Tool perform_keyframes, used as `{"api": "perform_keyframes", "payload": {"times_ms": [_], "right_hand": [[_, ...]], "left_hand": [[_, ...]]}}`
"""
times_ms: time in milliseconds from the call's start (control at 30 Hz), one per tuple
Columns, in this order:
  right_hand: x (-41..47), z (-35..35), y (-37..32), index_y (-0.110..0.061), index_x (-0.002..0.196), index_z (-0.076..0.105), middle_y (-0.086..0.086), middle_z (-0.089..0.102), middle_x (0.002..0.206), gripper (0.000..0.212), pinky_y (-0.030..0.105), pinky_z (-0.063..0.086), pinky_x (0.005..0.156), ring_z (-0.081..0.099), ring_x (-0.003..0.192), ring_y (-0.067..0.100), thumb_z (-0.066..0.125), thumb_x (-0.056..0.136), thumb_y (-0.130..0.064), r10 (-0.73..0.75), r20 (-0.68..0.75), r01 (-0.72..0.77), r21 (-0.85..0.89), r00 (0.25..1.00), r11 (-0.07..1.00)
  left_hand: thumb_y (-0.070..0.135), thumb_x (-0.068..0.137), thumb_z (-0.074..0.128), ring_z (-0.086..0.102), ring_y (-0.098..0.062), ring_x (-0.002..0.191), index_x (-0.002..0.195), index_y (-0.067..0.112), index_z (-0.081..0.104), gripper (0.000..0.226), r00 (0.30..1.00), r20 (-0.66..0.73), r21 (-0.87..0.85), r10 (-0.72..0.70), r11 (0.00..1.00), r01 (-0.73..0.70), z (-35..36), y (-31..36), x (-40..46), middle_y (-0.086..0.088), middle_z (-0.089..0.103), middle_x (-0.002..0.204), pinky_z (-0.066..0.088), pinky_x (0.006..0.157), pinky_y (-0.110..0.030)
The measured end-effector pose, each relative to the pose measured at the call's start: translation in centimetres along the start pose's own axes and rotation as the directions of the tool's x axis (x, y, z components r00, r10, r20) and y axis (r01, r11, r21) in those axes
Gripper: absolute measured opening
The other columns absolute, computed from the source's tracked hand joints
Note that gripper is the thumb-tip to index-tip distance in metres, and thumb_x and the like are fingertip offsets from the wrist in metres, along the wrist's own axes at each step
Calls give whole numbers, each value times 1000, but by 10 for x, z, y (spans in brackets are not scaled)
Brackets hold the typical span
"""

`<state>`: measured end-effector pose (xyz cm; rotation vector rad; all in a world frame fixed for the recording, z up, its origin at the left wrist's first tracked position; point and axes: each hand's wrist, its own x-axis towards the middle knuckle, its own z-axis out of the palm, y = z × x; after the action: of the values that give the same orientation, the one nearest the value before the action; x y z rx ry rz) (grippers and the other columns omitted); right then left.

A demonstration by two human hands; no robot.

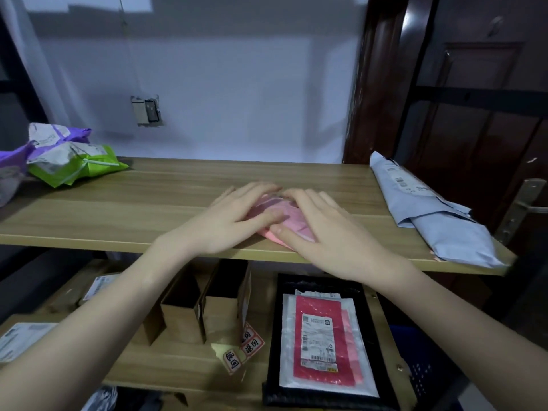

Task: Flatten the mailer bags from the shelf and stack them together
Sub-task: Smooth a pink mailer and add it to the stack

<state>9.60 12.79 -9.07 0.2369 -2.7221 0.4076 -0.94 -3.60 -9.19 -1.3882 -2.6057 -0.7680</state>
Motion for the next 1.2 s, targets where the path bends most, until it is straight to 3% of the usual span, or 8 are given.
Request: {"api": "perform_keyframes", "payload": {"times_ms": [133, 367, 500, 600, 733, 867, 1033, 1200], "right_hand": [[-34, -6, 10, -33, 143, 19, -15, 34, 139, 82, 28, 33, 102, 29, 129, 5, 43, 76, -74, -93, 104, 104, -101, 990, 989], [-77, -22, 13, -27, 124, 50, -13, 55, 124, 37, 24, 38, 91, 45, 117, 9, 54, 89, -39, -162, -66, 161, -29, 985, 987], [-104, -43, 7, -27, 107, 65, -9, 52, 98, 30, 32, 45, 79, 46, 95, 8, 50, 86, -42, -137, -171, 156, 103, 976, 982], [-126, -53, 5, -25, 97, 69, -10, 62, 85, 14, 26, 46, 74, 57, 83, 6, 63, 85, -29, -73, -193, 130, 305, 979, 944], [-154, -51, 14, -28, 98, 69, -14, 70, 86, 17, 21, 50, 77, 64, 84, 0, 68, 82, -22, 61, -136, 7, 452, 989, 892], [-171, -38, 32, -20, 96, 67, -4, 71, 86, 11, 37, 58, 72, 69, 81, 7, 66, 85, -21, 161, 57, -166, 523, 985, 836], [-184, -7, 53, -11, 97, 66, 0, 73, 91, 14, 28, 59, 62, 71, 81, 10, 65, 86, -18, 255, 310, -391, 546, 916, 741], [-190, 55, 79, -1, 100, 64, 12, 71, 99, 16, 42, 59, 74, 70, 90, 25, 59, 87, -9, 354, 514, -603, 474, 781, 642]], "left_hand": [[66, 71, 59, 39, 5, 127, 142, 29, 33, 85, 992, 66, -7, 106, 994, -106, 5, 19, -28, 16, 42, 142, 28, 103, -7], [6, 80, 70, 62, 10, 98, 105, 19, 67, 29, 981, -157, -49, 117, 991, -126, -2, 59, -60, 18, 69, 108, 45, 84, -10], [18, 71, 82, 70, -9, 86, 90, 15, 73, 21, 951, -298, -208, 86, 966, -153, -15, 98, -81, 7, 75, 90, 56, 78, -27], [21, 67, 82, 69, -10, 81, 88, 15, 70, 26, 933, -349, -327, 83, 923, -204, -25, 120, -89, 4, 74, 88, 55, 75, -22], [39, 66, 78, 67, 1, 80, 101, 21, 64, 42, 992, -116, -551, 58, 827, -113, -23, 122, -96, 14, 73, 89, 51, 68, -11], [37, 65, 79, 69, -11, 97, 109, 28, 66, 47, 973, 227, -570, -42, 804, 168, 14, 105, -101, 6, 72, 107, 57, 75, -25], [37, 74, 77, 67, -27, 78, 103, -3, 64, 51, 924, 324, -507, -204, 787, 352, 88, 69, -99, -26, 67, 99, 56, 63, -28], [21, 84, 70, 61, -19, 69, 101, 13, 67, 19, 873, 396, -544, -286, 692, 474, 147, 37, -93, -9, 70, 87, 49, 55, -25]]}}
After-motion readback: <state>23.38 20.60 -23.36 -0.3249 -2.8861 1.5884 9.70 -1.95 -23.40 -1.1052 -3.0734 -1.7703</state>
